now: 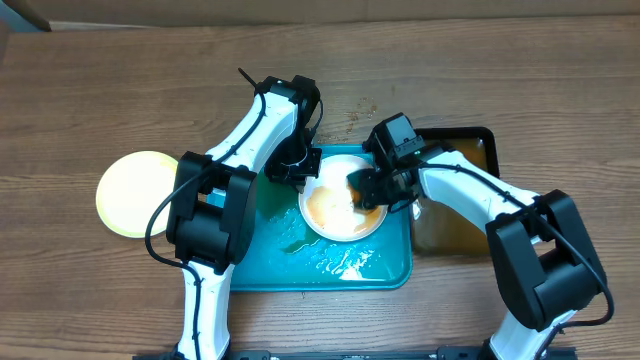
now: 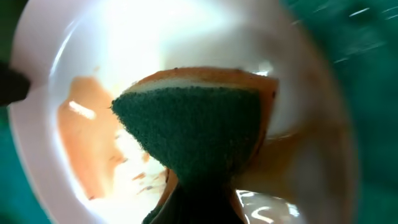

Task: Clean dirty plates on tray and stack at the side

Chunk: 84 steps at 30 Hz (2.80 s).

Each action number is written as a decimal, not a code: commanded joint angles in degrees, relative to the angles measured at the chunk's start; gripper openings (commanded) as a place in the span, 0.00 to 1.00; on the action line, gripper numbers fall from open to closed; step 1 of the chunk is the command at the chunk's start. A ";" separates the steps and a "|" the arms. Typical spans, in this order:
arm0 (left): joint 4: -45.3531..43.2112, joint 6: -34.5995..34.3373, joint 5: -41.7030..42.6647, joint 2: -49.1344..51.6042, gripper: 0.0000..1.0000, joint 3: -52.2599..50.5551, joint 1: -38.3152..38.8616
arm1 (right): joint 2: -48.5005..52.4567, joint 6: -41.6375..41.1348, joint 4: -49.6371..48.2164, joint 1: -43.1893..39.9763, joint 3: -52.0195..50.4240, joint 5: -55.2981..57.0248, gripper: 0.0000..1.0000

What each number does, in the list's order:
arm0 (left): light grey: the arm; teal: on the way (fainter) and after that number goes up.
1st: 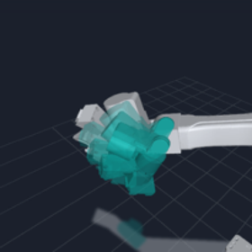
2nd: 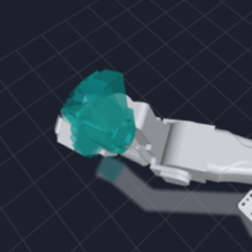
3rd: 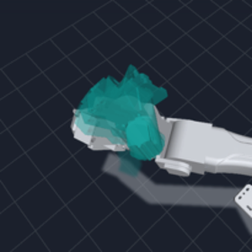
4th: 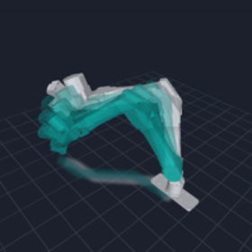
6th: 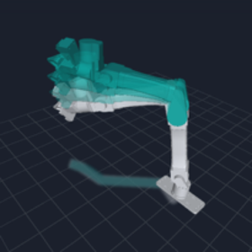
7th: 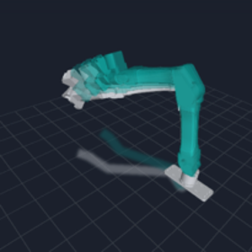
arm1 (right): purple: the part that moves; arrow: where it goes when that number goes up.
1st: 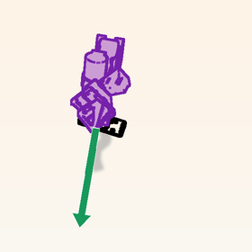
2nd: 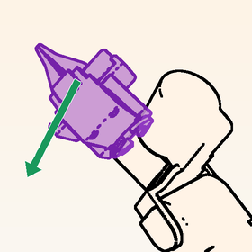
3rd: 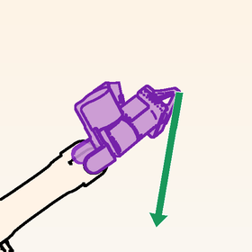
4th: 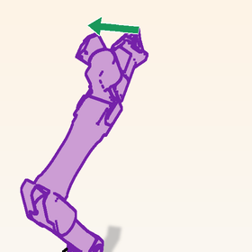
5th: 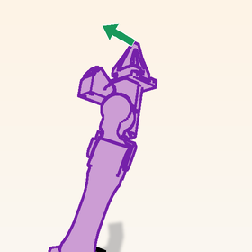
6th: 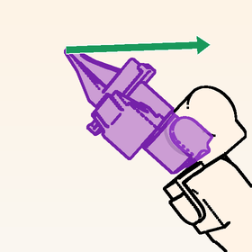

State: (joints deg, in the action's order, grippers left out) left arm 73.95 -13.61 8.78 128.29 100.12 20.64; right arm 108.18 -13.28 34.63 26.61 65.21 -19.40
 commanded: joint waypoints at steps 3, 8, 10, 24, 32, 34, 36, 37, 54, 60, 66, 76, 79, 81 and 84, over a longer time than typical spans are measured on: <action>-0.02 -0.81 -0.17 -0.15 0.04 -0.26 0.44 | -0.70 0.17 -0.15 3.78 -0.66 -6.21 0.04; -0.07 -0.81 -0.17 -0.15 0.04 -0.26 0.42 | -0.72 0.15 -0.04 5.57 -0.50 -5.49 0.04; -0.04 -0.79 -0.17 -0.15 0.04 -0.26 0.42 | -0.72 0.17 1.09 5.57 0.61 -4.13 0.04; -0.09 -0.81 -0.15 -0.15 0.04 -0.26 0.44 | -1.03 -8.26 10.08 6.54 10.51 0.57 0.04; -0.17 -0.81 -0.15 -0.15 0.04 -0.26 0.44 | -0.68 -9.53 8.94 10.99 9.92 11.04 0.04; -0.20 -0.81 -0.13 -0.15 0.04 -0.26 0.44 | -0.68 -9.99 8.41 11.04 9.42 12.44 0.04; -0.20 -0.81 -0.15 -0.15 0.04 -0.26 0.44 | -0.68 -11.89 7.76 10.91 8.61 14.05 0.04; -0.20 -0.81 -0.15 -0.15 0.04 -0.26 0.42 | -0.66 -12.48 7.48 10.75 8.26 14.49 0.04; 0.00 -0.79 -0.20 -0.15 0.04 -0.26 0.42 | -1.68 -9.33 12.96 1.81 10.16 20.63 0.04; -0.31 -0.83 -0.94 -0.50 0.04 -0.24 0.22 | -7.23 -8.94 16.61 -3.26 12.41 20.61 0.04; -0.70 -3.28 -5.40 -3.74 0.04 -0.20 -0.17 | -13.09 -7.37 20.22 -9.92 12.41 20.61 0.04; -0.72 -5.95 -14.60 -12.61 0.04 -0.20 -0.20 | -12.20 -2.71 22.91 -18.99 8.02 20.59 0.04; -0.70 -5.95 -16.41 -15.04 0.04 -0.20 -0.02 | -10.62 -2.73 21.07 -18.84 5.42 20.55 0.04; -0.48 -5.95 -17.99 -16.52 0.04 -0.20 0.11 | -9.25 -2.73 19.50 -18.80 3.52 20.57 0.04; 0.17 -5.92 -20.98 -18.29 0.04 -0.20 0.35 | -7.06 -2.80 17.09 -18.80 1.01 20.57 0.04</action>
State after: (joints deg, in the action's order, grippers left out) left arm 73.73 -18.33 -7.33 112.88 100.09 20.64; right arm 99.18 -16.45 52.88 7.64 68.29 0.86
